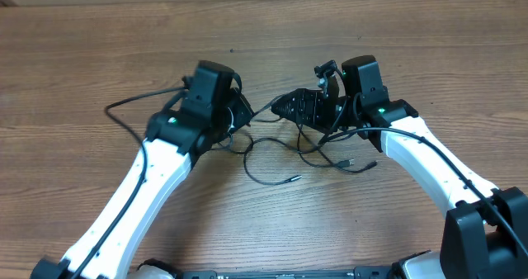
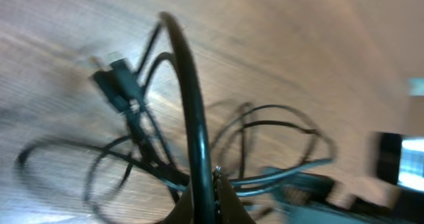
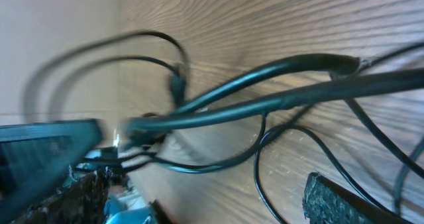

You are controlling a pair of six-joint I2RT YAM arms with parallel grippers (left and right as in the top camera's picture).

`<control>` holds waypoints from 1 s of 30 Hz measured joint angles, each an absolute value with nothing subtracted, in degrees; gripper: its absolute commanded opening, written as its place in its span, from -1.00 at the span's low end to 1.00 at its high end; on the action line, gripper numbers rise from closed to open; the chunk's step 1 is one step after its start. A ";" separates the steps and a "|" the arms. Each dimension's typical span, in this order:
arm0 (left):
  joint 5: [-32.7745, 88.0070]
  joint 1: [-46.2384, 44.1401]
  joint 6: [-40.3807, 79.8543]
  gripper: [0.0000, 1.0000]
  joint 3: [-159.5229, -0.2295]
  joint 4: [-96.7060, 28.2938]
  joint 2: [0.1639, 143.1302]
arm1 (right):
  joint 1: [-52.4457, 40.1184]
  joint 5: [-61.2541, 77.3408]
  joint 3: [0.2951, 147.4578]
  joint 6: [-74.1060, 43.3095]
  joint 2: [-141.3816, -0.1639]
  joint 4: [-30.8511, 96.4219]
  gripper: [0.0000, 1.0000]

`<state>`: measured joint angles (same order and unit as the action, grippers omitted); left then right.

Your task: Untangle cables

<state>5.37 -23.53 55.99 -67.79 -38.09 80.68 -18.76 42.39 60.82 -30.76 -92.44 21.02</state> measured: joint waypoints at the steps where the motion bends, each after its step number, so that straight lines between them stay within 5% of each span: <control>1: 5.39 -23.53 55.99 -0.91 -68.14 -38.11 79.81 | -18.87 42.72 60.82 -31.11 -92.44 20.88 0.83; 22: 5.50 -23.64 57.04 -0.91 -68.60 -40.42 78.87 | -21.47 51.88 60.82 -53.36 -92.44 15.11 0.93; 25: 5.32 -23.64 58.76 -0.91 -68.60 -40.42 78.87 | -23.77 51.99 60.82 -57.69 -92.44 15.11 0.74; 30: 5.61 -24.29 61.91 -0.92 -68.60 -40.18 78.87 | -26.92 47.51 60.82 -63.61 -92.44 15.18 0.15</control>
<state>5.61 -24.29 61.91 -68.60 -40.18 78.87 -26.92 47.51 60.82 -63.61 -92.44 15.18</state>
